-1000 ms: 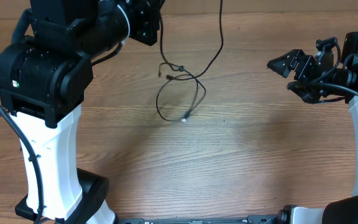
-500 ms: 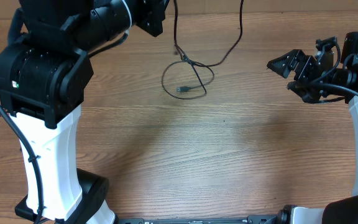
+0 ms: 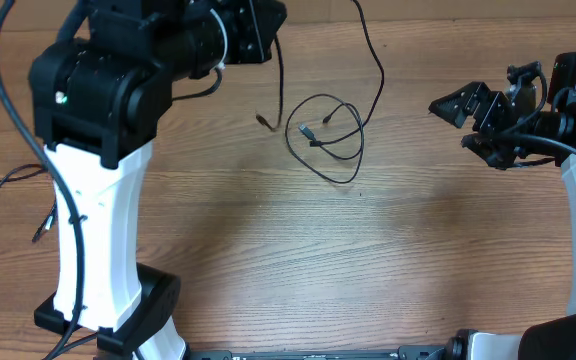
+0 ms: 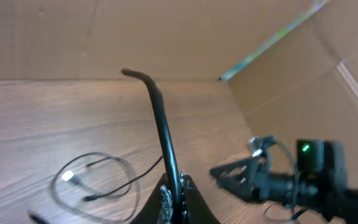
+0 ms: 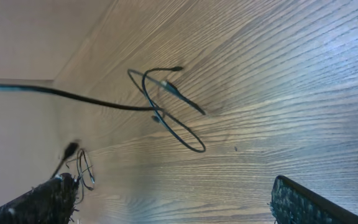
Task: Untangle cables
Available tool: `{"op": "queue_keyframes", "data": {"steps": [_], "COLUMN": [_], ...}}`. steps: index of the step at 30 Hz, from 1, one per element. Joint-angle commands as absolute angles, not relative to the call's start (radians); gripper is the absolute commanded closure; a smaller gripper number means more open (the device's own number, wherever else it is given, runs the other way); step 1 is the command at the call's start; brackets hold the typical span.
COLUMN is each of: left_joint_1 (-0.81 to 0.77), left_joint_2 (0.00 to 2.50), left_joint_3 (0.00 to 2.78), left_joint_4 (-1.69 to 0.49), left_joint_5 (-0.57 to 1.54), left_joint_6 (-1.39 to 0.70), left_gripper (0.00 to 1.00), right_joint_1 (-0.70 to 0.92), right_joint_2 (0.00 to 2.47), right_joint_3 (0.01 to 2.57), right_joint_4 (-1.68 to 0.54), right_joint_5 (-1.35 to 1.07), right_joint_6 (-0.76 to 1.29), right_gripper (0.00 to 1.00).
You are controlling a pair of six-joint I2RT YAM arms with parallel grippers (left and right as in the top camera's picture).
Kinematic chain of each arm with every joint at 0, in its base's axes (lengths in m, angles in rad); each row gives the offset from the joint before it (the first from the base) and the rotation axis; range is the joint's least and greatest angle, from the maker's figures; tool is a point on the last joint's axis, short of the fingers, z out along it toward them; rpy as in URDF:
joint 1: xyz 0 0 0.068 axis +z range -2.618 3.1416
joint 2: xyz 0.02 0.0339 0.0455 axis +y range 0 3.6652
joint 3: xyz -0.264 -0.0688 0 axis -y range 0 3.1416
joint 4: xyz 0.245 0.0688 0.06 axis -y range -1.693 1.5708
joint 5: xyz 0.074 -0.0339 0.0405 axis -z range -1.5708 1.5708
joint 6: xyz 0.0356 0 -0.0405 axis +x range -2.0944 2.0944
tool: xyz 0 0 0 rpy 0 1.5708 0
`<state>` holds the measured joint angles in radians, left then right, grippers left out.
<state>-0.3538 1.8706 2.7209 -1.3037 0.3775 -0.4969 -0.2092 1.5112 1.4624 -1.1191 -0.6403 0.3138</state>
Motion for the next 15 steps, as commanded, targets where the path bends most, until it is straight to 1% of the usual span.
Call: {"op": "queue_keyframes", "data": {"steps": [1, 8, 12, 15], "left_joint_1": [-0.348, -0.299, -0.256, -0.196], "left_joint_2": [1.864, 1.864, 1.864, 1.864], "left_joint_3": [2.725, 2.725, 2.725, 2.725], "left_joint_4": [-1.24, -1.026, -0.917, -0.827], "left_joint_5": [0.466, 0.701, 0.727, 0.735], "left_joint_6": [-0.603, -0.71, -0.79, -0.872], "left_gripper": [0.96, 0.96, 0.96, 0.96], "right_joint_1": [-0.213, -0.213, -0.213, -0.213], "right_joint_2": [1.504, 1.504, 1.504, 1.504], "right_joint_3": [1.493, 1.493, 1.493, 1.493], "right_joint_4": [-1.117, -1.117, -1.117, -1.117], "right_joint_5": [-0.648, -0.648, -0.648, -0.648], "right_joint_6": [0.305, 0.305, 0.305, 0.305], "right_gripper": [0.02, 0.02, 0.02, 0.02]}}
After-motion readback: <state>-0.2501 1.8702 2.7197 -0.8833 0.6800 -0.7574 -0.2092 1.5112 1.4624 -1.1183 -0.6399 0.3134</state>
